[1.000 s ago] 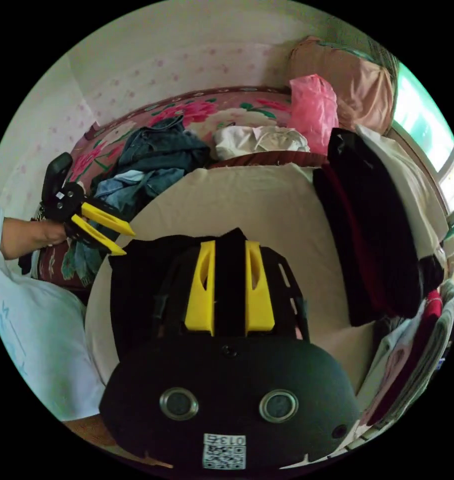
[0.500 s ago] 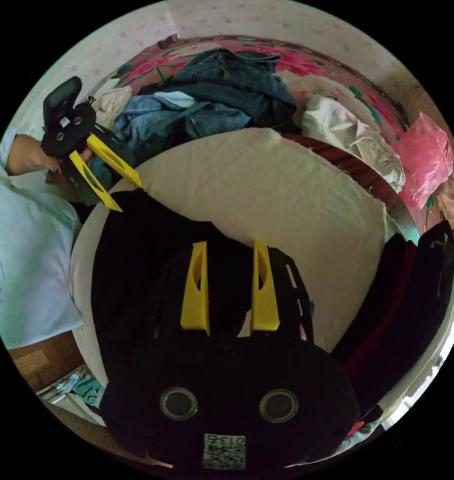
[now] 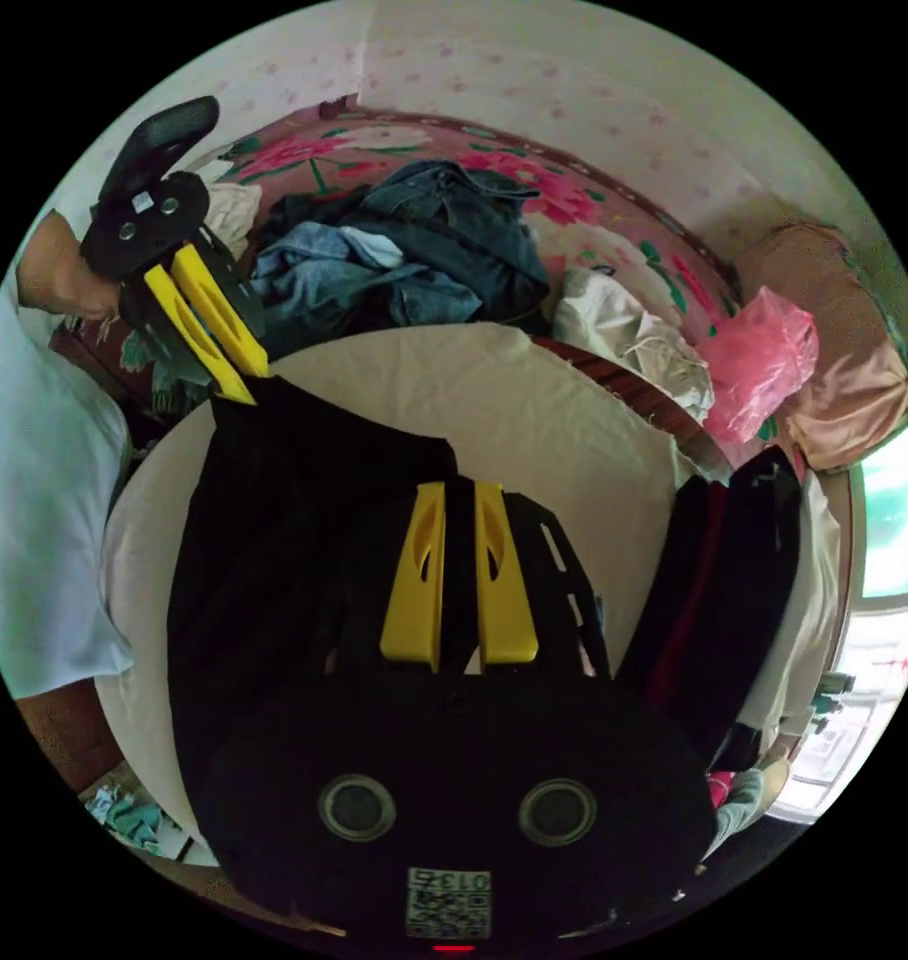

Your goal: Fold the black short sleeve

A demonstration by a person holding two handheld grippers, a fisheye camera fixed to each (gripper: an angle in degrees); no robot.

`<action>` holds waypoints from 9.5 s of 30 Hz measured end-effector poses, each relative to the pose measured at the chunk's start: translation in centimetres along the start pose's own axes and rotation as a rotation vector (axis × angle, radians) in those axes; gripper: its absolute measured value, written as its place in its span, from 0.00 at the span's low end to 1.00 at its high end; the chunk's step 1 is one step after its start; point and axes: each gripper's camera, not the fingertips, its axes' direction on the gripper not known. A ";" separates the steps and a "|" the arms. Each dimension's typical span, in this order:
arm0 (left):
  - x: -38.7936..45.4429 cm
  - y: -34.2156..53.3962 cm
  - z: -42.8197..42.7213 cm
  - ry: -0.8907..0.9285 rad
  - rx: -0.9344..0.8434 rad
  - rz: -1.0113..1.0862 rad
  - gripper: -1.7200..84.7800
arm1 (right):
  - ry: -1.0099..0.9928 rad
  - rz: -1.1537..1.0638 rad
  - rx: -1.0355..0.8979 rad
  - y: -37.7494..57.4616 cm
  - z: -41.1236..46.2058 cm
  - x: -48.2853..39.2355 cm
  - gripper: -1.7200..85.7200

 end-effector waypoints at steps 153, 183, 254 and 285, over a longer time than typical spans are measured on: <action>49.0 -53.3 14.0 0.325 -0.214 0.329 0.14 | 0.236 1.420 0.383 68.8 -10.0 -46.7 0.12; 65.1 -63.4 9.0 0.547 -0.241 0.463 0.04 | 0.149 1.578 0.540 62.0 -5.2 -66.1 0.05; 94.1 -67.5 15.7 0.249 -0.403 1.021 0.15 | 0.328 2.185 0.439 86.5 -2.8 -69.1 0.14; 44.0 -50.8 -3.4 0.257 0.153 0.442 0.04 | 0.535 1.330 0.066 58.3 -17.0 -38.5 0.09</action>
